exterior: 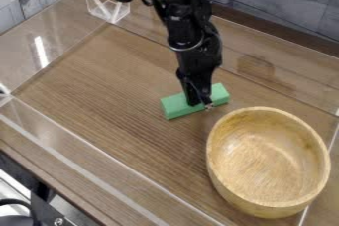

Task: Put green object into wooden bowl

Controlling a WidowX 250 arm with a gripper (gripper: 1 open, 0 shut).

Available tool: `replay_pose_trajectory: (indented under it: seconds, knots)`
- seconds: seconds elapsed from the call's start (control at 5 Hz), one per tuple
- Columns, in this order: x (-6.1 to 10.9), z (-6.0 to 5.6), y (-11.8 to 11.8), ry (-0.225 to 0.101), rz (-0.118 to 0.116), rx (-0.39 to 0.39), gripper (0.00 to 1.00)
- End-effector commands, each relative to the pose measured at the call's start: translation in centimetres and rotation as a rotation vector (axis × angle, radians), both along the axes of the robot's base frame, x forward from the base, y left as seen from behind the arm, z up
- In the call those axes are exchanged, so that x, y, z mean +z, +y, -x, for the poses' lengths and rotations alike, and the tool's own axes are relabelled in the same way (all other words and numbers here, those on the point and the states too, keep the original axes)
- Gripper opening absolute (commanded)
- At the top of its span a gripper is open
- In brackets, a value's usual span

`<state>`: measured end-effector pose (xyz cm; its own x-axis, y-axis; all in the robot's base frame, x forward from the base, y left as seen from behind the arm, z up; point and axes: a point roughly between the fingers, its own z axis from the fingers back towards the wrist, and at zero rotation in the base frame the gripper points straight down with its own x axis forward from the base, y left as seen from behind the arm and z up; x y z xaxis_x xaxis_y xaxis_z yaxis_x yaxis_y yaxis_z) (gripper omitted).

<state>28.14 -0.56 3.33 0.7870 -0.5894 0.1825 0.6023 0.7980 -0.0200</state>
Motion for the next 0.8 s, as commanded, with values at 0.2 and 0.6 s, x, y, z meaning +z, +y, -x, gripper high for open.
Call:
replay_pose_trajectory:
  seconds: [0.2, 0.6]
  knots:
    - [5.1, -1.8, 0.5, -0.075, -0.001, 0.100, 0.00]
    - [8.4, -3.2, 3.1, -0.120, 0.006, 0.125, 0.00]
